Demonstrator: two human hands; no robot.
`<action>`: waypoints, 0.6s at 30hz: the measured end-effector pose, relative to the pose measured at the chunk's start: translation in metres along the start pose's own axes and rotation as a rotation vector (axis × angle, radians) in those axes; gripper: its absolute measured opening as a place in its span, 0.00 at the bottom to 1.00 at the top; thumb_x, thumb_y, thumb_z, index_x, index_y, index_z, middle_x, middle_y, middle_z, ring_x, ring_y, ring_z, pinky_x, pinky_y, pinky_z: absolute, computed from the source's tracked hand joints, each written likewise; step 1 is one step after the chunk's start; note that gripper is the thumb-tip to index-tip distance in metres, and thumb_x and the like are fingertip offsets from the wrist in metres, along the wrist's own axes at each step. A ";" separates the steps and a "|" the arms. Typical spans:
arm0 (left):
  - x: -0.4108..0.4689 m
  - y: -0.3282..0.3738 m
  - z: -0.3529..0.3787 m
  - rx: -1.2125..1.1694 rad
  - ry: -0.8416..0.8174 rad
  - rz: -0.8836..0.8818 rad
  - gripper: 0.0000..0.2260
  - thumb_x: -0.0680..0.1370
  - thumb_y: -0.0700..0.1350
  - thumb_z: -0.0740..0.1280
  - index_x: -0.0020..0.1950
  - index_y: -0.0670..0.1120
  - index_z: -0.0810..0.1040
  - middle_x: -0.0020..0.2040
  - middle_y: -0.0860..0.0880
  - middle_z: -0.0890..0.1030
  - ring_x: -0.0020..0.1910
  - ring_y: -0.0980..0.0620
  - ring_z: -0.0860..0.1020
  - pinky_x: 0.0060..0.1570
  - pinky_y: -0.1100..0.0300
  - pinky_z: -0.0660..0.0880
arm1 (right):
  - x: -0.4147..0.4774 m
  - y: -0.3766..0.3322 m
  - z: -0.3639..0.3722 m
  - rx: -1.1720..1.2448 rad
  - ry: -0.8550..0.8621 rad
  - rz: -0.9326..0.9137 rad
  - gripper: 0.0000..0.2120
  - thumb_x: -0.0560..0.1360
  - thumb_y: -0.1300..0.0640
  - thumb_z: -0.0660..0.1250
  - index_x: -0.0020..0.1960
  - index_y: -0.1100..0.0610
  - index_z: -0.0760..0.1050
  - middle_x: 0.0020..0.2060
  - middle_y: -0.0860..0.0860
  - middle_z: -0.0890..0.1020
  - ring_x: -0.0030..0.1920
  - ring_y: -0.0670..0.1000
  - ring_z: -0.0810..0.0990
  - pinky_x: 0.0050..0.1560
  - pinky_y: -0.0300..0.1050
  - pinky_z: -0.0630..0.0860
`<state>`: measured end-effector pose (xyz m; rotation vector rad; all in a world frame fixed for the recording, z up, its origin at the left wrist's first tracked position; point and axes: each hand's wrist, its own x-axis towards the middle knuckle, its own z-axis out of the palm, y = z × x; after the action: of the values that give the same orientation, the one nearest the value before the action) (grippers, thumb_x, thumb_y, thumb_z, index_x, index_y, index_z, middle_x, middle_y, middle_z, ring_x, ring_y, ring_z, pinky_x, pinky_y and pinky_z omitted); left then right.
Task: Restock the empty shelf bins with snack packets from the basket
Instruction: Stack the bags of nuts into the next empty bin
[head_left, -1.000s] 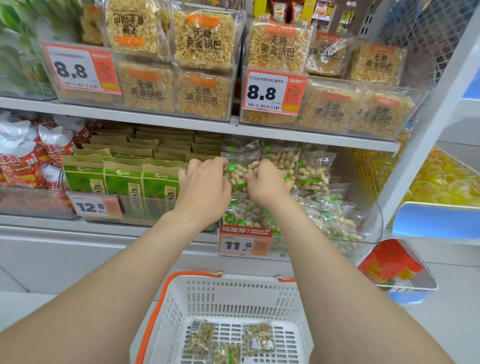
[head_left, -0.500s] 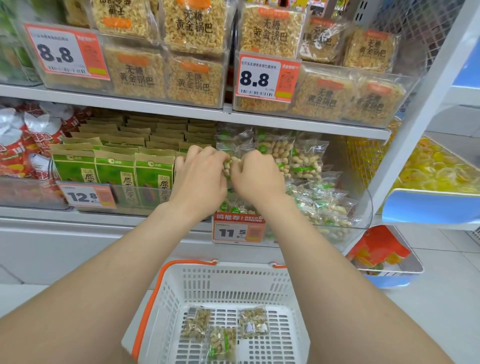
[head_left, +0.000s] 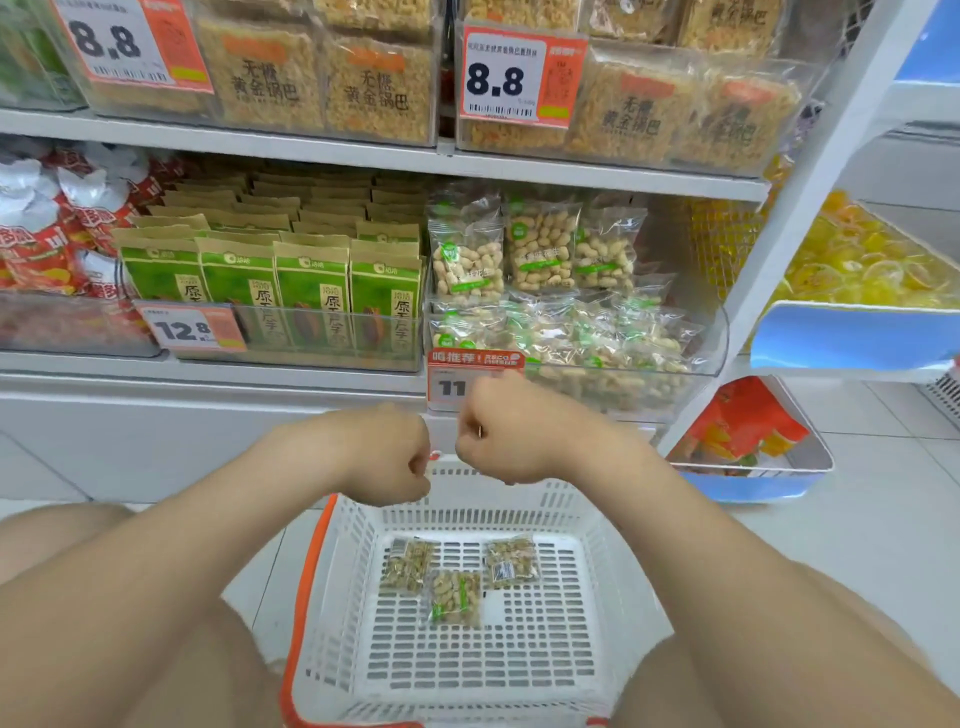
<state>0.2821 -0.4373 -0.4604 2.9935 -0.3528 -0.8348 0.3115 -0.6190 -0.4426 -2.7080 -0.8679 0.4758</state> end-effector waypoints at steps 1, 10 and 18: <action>0.007 0.000 0.008 0.022 -0.073 -0.013 0.17 0.79 0.56 0.63 0.51 0.45 0.84 0.45 0.49 0.86 0.45 0.48 0.83 0.52 0.50 0.82 | 0.003 0.003 0.015 -0.048 -0.055 0.016 0.17 0.77 0.60 0.63 0.30 0.61 0.69 0.25 0.57 0.75 0.30 0.59 0.76 0.30 0.50 0.71; 0.078 0.006 0.052 0.227 -0.162 0.055 0.02 0.84 0.50 0.60 0.56 0.53 0.71 0.55 0.49 0.74 0.48 0.45 0.73 0.47 0.52 0.71 | 0.031 0.049 0.130 -0.214 -0.442 0.168 0.08 0.78 0.66 0.59 0.41 0.58 0.68 0.41 0.53 0.74 0.38 0.55 0.73 0.37 0.49 0.71; 0.123 0.006 0.075 0.258 -0.159 0.102 0.14 0.83 0.44 0.62 0.67 0.47 0.78 0.65 0.46 0.79 0.47 0.44 0.73 0.39 0.54 0.69 | 0.065 0.082 0.232 -0.357 -0.606 0.188 0.05 0.78 0.67 0.63 0.50 0.59 0.74 0.46 0.53 0.77 0.44 0.56 0.80 0.43 0.49 0.78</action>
<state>0.3449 -0.4669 -0.5873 3.1109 -0.6596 -1.0981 0.3150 -0.6116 -0.6968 -3.0266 -0.9021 1.3488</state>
